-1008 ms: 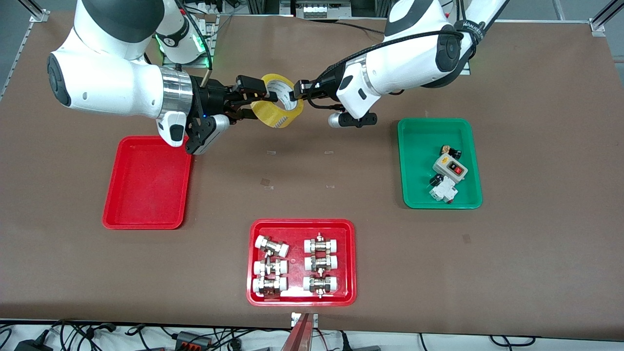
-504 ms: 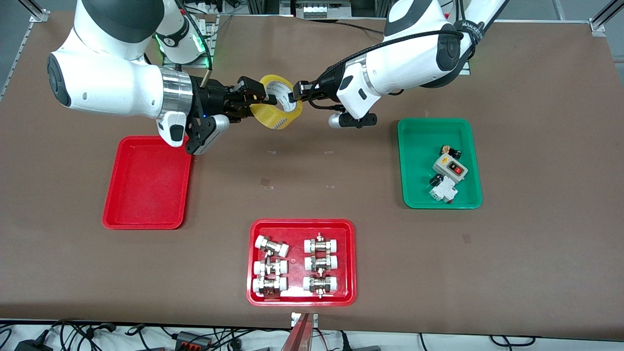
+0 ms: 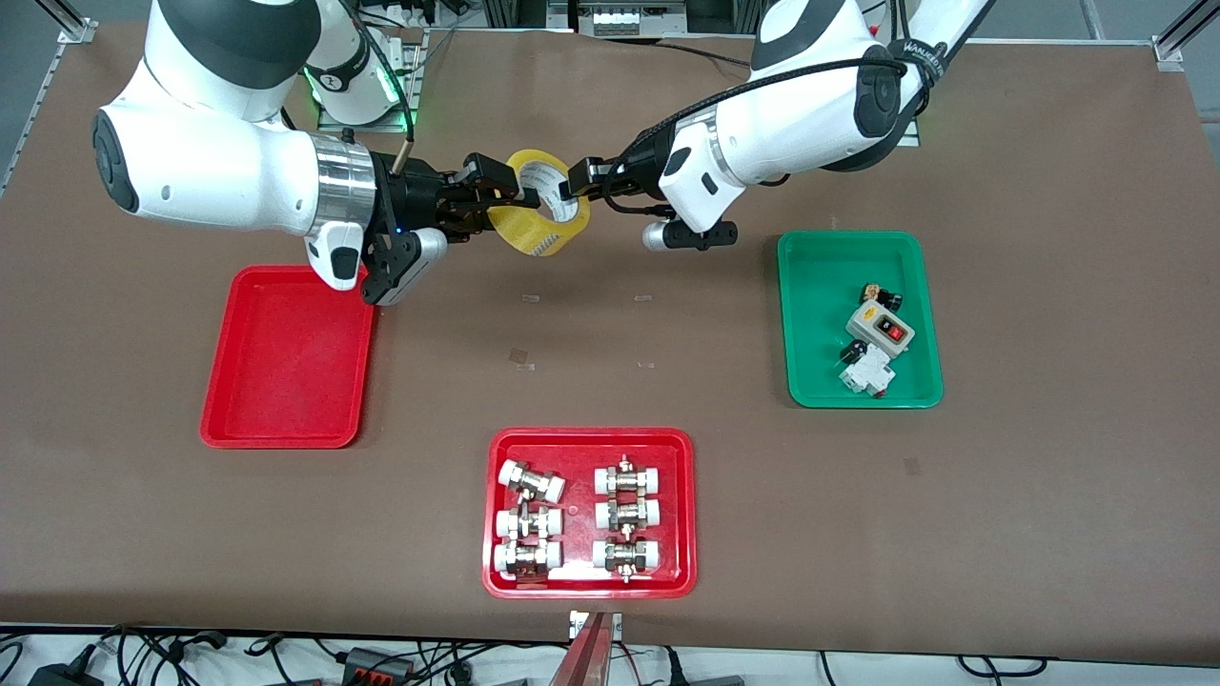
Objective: Left arm passes tape to right arm into tray
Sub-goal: 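Grasp the tape roll rim with the right gripper, then carry the tape with the right gripper while the left gripper withdraws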
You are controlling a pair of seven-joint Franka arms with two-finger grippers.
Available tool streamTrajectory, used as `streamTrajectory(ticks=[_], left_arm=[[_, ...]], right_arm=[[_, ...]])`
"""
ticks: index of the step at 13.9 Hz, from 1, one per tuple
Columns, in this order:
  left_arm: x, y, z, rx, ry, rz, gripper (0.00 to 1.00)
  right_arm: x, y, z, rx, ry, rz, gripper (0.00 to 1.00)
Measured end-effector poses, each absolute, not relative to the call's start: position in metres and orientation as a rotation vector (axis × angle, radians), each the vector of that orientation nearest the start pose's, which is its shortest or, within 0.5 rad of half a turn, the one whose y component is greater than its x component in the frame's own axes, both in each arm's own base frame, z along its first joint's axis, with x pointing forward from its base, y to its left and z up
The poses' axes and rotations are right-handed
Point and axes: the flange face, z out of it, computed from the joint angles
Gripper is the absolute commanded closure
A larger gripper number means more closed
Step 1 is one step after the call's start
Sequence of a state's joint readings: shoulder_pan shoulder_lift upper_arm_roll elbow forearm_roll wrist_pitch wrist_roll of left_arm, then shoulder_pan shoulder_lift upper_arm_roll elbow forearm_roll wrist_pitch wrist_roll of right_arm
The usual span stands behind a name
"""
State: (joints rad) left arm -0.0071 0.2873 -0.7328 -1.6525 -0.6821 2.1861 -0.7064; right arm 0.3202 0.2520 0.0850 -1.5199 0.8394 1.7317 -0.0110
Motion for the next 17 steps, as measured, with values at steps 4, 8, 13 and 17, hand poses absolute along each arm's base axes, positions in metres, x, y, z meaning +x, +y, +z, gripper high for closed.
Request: streamTrajectory(ticks=[4, 8, 13, 17], left_arm=[[0.513, -0.397, 0.515, 2.470, 0.303, -0.367, 0.00], [0.532, -0.336, 0.511, 2.622, 0.078, -0.361, 0.00], [0.549, -0.256, 0.509, 2.801, -0.050, -0.357, 0.00], [0.558, -0.192, 0.529, 2.889, -0.221, -0.303, 0.00]], right_arm=[[0.573, 0.304, 0.531, -2.297, -0.267, 0.264, 0.66], [0.602, 0.273, 0.483, -2.316, -0.169, 0.308, 0.66], [0.636, 0.203, 0.431, -2.331, -0.005, 0.342, 0.66], [0.659, 0.113, 0.387, -2.390, 0.149, 0.354, 0.66]])
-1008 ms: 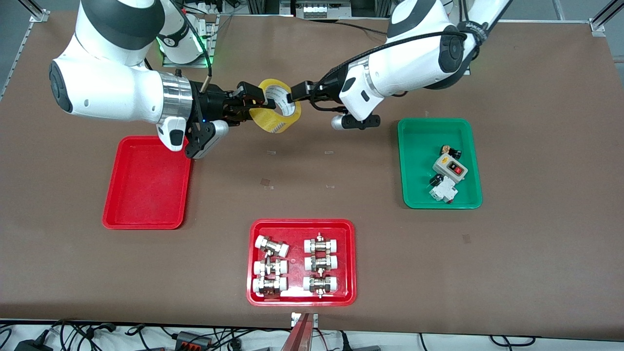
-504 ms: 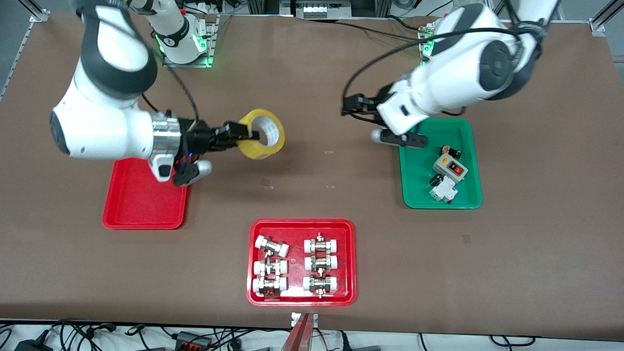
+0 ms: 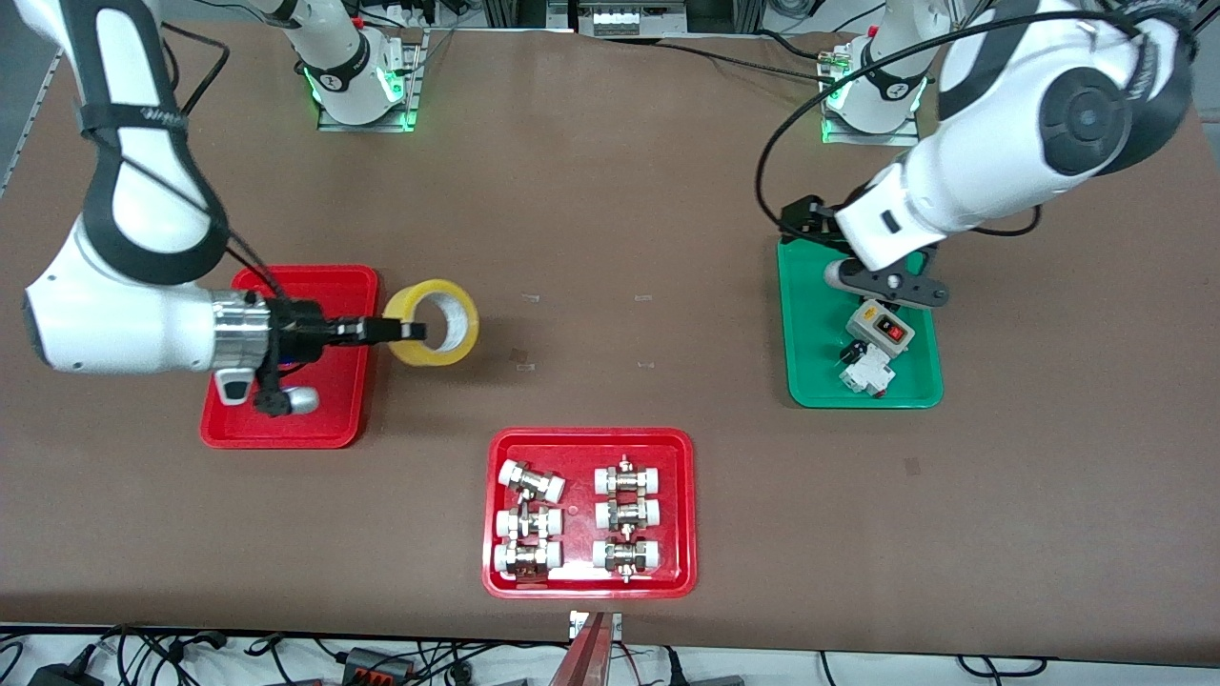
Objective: Left arm passes tape to right arm into tray
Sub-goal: 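Carry the tape with the right gripper while the left gripper withdraws, then lower the tape into the empty red tray with the right gripper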
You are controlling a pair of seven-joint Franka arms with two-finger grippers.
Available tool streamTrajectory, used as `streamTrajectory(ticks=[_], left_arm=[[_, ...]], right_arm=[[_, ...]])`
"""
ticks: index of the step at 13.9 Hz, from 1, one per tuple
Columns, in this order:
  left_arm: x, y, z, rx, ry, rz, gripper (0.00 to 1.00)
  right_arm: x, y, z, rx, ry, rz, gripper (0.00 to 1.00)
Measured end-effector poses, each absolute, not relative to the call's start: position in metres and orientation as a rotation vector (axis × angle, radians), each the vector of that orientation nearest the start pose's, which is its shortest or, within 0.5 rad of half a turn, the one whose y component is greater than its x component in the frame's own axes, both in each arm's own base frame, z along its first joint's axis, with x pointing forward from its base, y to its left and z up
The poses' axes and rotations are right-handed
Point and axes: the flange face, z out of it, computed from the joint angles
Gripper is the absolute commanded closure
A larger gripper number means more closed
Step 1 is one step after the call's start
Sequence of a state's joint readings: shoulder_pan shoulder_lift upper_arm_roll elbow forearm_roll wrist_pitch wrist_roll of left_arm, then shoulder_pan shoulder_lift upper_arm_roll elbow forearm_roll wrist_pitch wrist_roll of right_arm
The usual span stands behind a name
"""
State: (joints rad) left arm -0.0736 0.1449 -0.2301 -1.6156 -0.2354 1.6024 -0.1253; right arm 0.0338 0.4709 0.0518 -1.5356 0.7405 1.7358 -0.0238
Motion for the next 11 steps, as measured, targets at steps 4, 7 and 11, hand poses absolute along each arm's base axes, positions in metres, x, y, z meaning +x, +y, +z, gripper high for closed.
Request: streamTrajectory(ticks=[4, 7, 11], left_arm=[[0.573, -0.116, 0.550, -3.238, 0.251, 0.311, 0.00], [0.580, -0.079, 0.562, -3.213, 0.301, 0.259, 0.00], [0.577, -0.025, 0.591, -3.223, 0.237, 0.150, 0.00]], right_arm=[[0.666, 0.017, 0.328, -2.400, 0.248, 0.372, 0.66], [0.655, -0.060, 0.280, -2.379, 0.208, 0.359, 0.66], [0.631, -0.142, 0.228, -2.314, 0.132, 0.312, 0.66]])
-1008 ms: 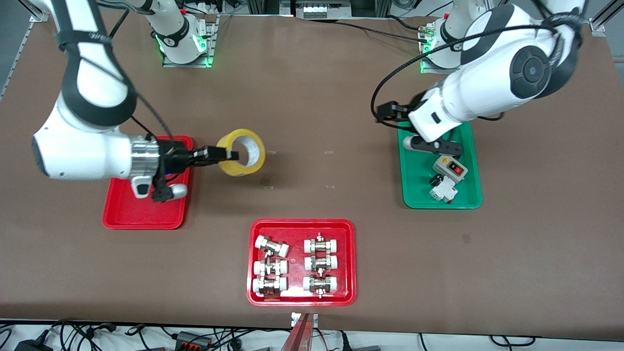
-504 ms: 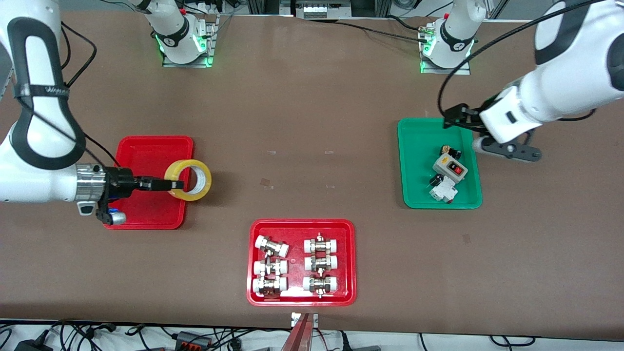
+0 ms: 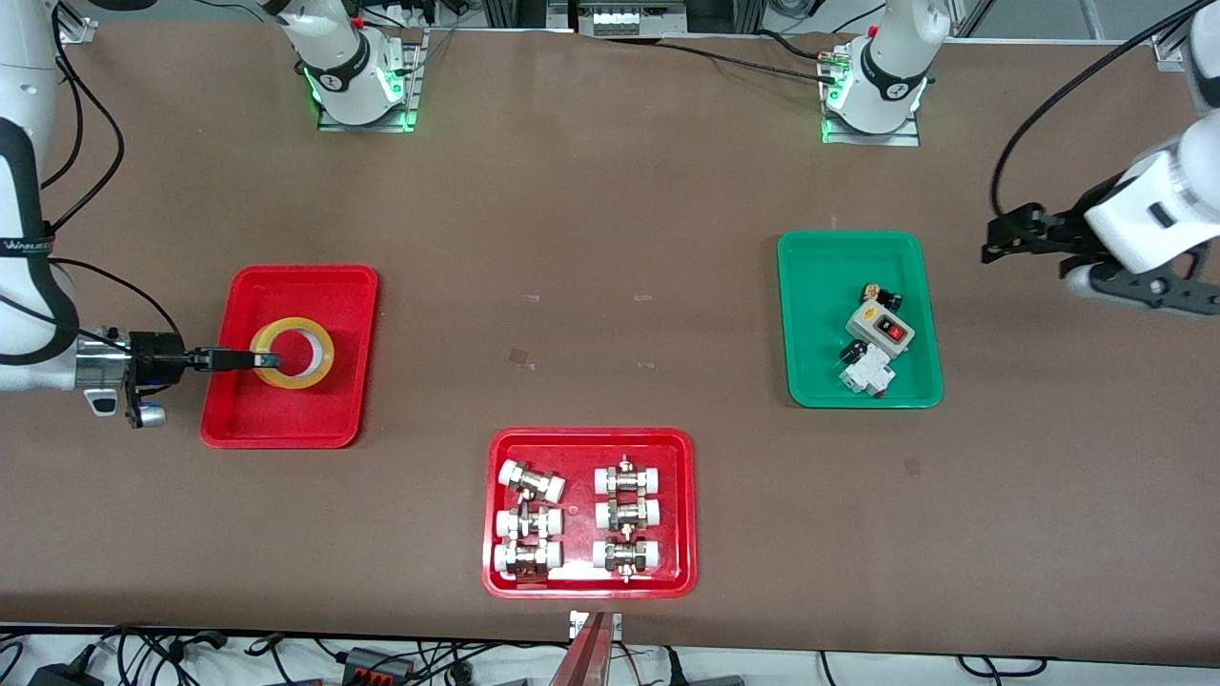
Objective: Left arm passes tape to right arm into tray
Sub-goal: 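Lower the tape into the empty red tray with the right gripper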
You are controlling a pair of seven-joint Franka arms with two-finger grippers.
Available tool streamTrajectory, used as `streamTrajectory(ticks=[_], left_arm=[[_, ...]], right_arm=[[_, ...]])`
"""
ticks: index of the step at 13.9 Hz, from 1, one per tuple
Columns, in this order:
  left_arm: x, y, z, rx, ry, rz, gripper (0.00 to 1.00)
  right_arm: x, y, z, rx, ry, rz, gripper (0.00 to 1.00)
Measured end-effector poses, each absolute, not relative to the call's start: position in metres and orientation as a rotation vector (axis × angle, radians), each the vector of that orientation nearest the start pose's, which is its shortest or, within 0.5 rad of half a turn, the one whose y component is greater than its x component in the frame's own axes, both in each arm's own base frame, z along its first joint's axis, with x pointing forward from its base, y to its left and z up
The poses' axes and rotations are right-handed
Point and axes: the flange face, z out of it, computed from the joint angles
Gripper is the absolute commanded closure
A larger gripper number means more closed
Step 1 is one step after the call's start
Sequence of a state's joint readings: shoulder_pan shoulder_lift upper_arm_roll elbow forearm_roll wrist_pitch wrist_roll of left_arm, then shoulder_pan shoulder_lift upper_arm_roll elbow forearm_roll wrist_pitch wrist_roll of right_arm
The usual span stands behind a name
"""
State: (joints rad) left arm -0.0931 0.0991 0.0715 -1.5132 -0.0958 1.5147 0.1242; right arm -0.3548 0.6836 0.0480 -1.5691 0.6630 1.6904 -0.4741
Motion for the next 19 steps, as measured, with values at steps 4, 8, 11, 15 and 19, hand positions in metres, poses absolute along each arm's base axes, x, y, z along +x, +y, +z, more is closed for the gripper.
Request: streamTrajectory(ticks=[4, 8, 11, 15, 19], left_arm=[[0.556, -0.019, 0.610, -3.221, 0.229, 0.113, 0.00], [0.548, -0.037, 0.615, -3.161, 0.290, 0.096, 0.00], [0.548, -0.072, 0.612, -3.134, 0.305, 0.085, 0.00], [0.550, -0.061, 0.613, -3.140, 0.238, 0.083, 0.00], [0.551, -0.051, 0.618, -3.143, 0.206, 0.068, 0.00]], right_arm=[[0.627, -0.143, 0.201, -2.291, 0.105, 0.327, 0.65], [0.626, -0.138, 0.196, -2.283, 0.081, 0.330, 0.64], [0.623, -0.142, 0.187, -2.281, 0.063, 0.329, 0.62], [0.623, -0.146, 0.186, -2.283, 0.066, 0.325, 0.00], [0.623, -0.147, 0.187, -2.295, 0.053, 0.331, 0.00]])
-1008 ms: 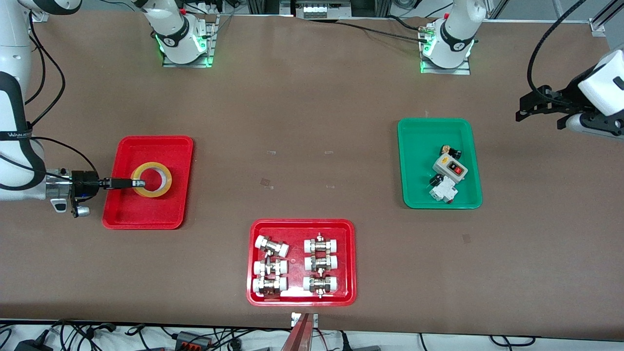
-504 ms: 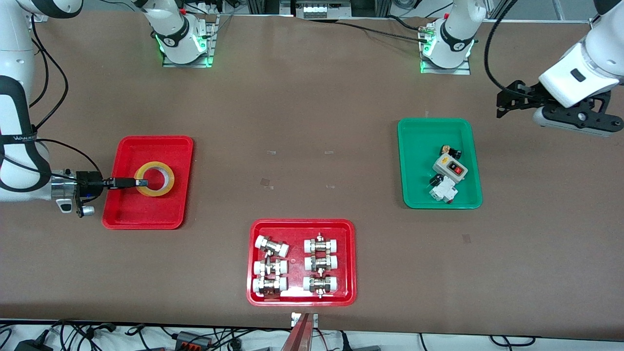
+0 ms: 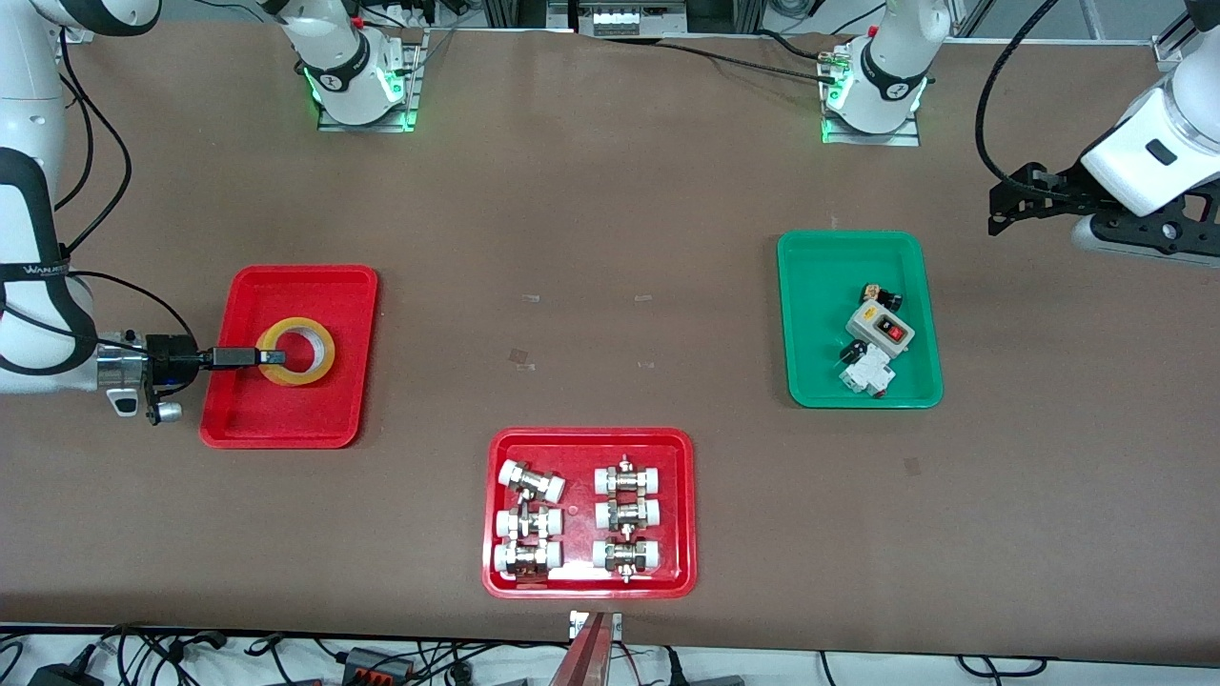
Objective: Left arm passes tape to right arm into tray
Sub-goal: 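Lower the tape into the empty red tray with the right gripper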
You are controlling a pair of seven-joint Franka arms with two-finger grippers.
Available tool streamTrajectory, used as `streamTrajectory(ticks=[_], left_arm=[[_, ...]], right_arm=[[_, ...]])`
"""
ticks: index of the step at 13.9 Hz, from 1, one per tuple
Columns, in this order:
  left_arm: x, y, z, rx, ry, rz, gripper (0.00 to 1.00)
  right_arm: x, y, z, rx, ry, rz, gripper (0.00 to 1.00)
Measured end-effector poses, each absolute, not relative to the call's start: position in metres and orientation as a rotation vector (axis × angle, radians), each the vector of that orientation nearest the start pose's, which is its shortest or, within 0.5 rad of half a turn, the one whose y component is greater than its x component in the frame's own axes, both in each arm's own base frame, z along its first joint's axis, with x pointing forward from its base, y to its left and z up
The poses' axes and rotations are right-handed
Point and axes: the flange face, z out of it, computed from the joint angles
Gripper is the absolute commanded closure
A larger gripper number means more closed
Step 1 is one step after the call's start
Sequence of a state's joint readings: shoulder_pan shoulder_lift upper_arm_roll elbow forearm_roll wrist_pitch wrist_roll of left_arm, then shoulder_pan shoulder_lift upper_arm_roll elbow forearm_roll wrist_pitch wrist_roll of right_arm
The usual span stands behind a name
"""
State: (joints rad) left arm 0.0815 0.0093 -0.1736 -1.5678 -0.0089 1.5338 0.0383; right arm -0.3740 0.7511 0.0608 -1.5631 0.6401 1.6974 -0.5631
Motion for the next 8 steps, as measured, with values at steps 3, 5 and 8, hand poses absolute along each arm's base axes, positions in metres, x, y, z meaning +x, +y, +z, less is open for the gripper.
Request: streamTrajectory(ticks=[3, 5, 8], left_arm=[[0.548, -0.049, 0.630, -3.144, 0.199, 0.066, 0.00], [0.548, -0.045, 0.638, -3.148, 0.181, 0.044, 0.00], [0.548, -0.041, 0.644, -3.150, 0.160, 0.025, 0.00]], right_arm=[[0.622, -0.147, 0.186, -2.308, 0.040, 0.345, 0.00], [0.620, -0.147, 0.185, -2.336, 0.010, 0.372, 0.00], [0.625, -0.138, 0.186, -2.412, -0.065, 0.394, 0.00]])
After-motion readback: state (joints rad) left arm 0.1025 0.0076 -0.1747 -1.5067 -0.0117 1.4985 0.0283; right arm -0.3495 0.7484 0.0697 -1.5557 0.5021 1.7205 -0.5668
